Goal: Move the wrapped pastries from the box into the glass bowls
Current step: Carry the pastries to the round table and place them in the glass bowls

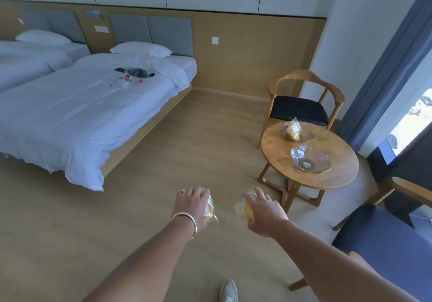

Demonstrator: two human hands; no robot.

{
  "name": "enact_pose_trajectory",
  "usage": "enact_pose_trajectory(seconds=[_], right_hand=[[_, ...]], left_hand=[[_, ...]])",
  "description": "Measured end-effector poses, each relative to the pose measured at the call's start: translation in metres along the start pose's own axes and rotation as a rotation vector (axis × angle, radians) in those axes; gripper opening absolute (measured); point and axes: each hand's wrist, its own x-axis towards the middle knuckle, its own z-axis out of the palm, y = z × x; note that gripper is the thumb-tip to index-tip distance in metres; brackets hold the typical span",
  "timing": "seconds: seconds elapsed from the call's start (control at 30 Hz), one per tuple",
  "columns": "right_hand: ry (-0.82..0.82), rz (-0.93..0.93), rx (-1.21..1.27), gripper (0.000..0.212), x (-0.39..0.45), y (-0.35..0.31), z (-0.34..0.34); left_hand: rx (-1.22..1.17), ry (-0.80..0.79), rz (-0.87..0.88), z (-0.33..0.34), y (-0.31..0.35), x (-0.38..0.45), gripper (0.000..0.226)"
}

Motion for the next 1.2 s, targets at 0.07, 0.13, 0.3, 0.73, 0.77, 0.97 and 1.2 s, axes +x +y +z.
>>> enact_pose_trajectory(seconds=[0.07, 0.13, 0.3, 0.73, 0.77, 0.97, 1.2], right_hand=[[-0.005, -0.012, -0.004, 0.081, 0.039, 0.008, -0.013], [-0.001, -0.022, -0.004, 0.079, 0.077, 0.016, -0.029], [0.017, -0.041, -0.018, 0.079, 0.163, 0.033, -0.067], [-0.002, 0.06, -0.001, 0.082, 0.34, 0.083, -0.1], [-0.005, 0.074, -0.004, 0.082, 0.359, 0.088, -0.104], [-0.036, 0.156, 0.001, 0.083, 0.476, 0.105, -0.137], [-0.007, 0.201, 0.018, 0.078, 0.582, 0.113, -0.183]], left_hand=[[-0.008, -0.008, -0.001, -0.005, -0.007, 0.036, 0.071], [-0.018, -0.009, 0.0, -0.011, -0.014, 0.072, 0.07], [-0.017, 0.012, -0.025, -0.031, -0.037, 0.157, 0.07], [0.003, -0.041, 0.074, -0.036, -0.074, 0.374, 0.073], [-0.001, -0.042, 0.09, -0.035, -0.077, 0.397, 0.073], [-0.022, -0.043, 0.171, -0.034, -0.107, 0.535, 0.072], [-0.02, -0.014, 0.249, -0.057, -0.143, 0.668, 0.071]])
